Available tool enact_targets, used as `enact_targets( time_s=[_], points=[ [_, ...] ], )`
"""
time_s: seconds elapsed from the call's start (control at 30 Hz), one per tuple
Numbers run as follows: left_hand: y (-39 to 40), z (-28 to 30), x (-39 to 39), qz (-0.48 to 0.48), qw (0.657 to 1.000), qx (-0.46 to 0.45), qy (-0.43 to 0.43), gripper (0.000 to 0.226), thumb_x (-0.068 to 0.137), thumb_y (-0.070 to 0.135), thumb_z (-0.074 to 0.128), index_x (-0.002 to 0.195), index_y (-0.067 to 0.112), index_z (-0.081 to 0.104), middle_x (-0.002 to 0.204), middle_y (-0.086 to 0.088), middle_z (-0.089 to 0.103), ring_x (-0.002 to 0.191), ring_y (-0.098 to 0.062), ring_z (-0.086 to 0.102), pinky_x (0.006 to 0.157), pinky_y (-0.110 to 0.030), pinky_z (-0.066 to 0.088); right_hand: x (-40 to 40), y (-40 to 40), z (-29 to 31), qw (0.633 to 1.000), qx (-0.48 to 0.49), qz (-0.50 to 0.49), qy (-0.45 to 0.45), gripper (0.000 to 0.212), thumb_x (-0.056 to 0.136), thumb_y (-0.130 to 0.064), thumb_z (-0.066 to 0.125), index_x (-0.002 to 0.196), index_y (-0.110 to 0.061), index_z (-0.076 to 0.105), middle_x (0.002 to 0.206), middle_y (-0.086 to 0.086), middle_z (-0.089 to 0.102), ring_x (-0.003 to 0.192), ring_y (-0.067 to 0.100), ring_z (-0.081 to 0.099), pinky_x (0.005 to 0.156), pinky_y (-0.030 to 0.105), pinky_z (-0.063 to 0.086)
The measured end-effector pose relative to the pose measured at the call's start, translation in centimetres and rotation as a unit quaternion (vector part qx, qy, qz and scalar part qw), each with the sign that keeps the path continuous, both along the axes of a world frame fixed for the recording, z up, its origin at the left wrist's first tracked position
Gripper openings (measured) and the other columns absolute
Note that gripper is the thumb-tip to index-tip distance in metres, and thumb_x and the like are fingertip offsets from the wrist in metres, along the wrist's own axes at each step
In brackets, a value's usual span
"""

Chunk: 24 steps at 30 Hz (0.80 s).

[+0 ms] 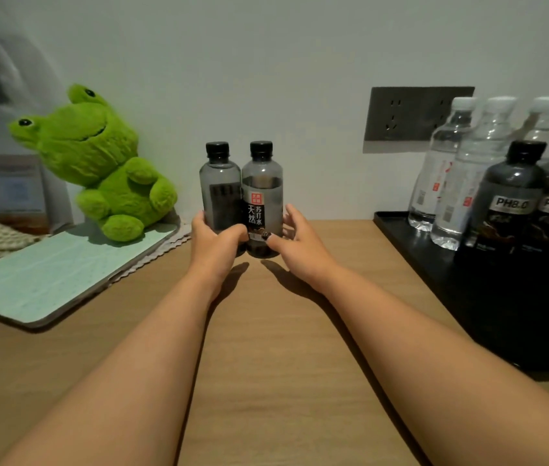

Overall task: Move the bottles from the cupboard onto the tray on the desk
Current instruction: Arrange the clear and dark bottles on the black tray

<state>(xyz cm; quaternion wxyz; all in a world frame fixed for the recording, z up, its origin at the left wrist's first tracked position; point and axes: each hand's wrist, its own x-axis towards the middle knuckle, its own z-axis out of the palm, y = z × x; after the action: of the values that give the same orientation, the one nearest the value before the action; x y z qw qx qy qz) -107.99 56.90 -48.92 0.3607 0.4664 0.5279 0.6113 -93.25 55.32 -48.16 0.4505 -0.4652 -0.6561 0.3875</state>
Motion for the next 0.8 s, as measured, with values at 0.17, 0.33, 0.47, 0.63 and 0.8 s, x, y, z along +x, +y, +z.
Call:
enact_targets(
  time_s=[0.17, 0.33, 0.47, 0.63, 0.8],
  points=[
    [-1.5, 0.5, 0.4, -0.044, 0.996, -0.024, -0.068, 0.052, 0.08, 0.033, 0.062, 0.127, 0.015, 0.049, 0.11, -0.013, 0.065, 0.086, -0.023, 0.065, 0.058, -0.028, 0.05, 1.2, -1.8, -0.3, 1.0, 0.002, 0.007, 0.019, 0.063, 0.092, -0.002, 0.059, 0.147, -0.018, 0.033, 0.138, -0.005, 0.049, 0.121, 0.002, 0.047, 0.086, 0.01, 0.041],
    [-4.4, 0.9, 1.8, -0.114, 0.986, -0.013, -0.119, 0.058, 0.085, 0.059, 0.048, 0.119, 0.015, 0.063, 0.11, -0.012, 0.07, 0.103, -0.03, 0.066, 0.084, -0.045, 0.054, 2.7, -4.3, -0.3, 0.999, -0.001, 0.002, 0.043, 0.05, 0.088, -0.005, 0.065, 0.133, -0.018, 0.047, 0.107, -0.011, 0.06, 0.087, -0.004, 0.058, 0.054, 0.005, 0.047],
    [-6.2, 0.9, 2.9, -0.157, 0.981, 0.007, -0.115, 0.05, 0.098, 0.051, 0.033, 0.109, 0.02, 0.07, 0.106, -0.007, 0.074, 0.105, -0.025, 0.067, 0.091, -0.043, 0.049, 3.3, -5.7, -0.6, 0.999, 0.016, -0.036, 0.033, 0.056, 0.078, -0.009, 0.076, 0.126, -0.019, 0.049, 0.112, -0.006, 0.064, 0.103, 0.007, 0.062, 0.069, 0.014, 0.049],
    [-7.8, 0.7, 4.2, -0.121, 0.987, 0.011, -0.102, 0.083, 0.072, 0.076, 0.054, 0.124, 0.012, 0.056, 0.118, -0.016, 0.065, 0.109, -0.032, 0.064, 0.096, -0.058, 0.047, 4.3, -7.4, -0.8, 0.998, 0.021, -0.056, 0.016, 0.068, 0.078, -0.009, 0.075, 0.134, -0.025, 0.042, 0.117, -0.01, 0.059, 0.102, 0.002, 0.057, 0.07, 0.011, 0.042],
    [-8.7, 0.2, 5.9, 0.03, 0.999, 0.027, -0.017, 0.069, 0.063, 0.079, 0.05, 0.108, 0.027, 0.046, 0.123, -0.01, 0.053, 0.113, -0.029, 0.054, 0.103, -0.054, 0.039, 4.3, -8.4, -0.9, 0.997, 0.033, -0.069, -0.001, 0.067, 0.082, -0.01, 0.073, 0.138, -0.025, 0.04, 0.119, -0.012, 0.057, 0.097, -0.002, 0.053, 0.067, 0.008, 0.039]
  ],
)
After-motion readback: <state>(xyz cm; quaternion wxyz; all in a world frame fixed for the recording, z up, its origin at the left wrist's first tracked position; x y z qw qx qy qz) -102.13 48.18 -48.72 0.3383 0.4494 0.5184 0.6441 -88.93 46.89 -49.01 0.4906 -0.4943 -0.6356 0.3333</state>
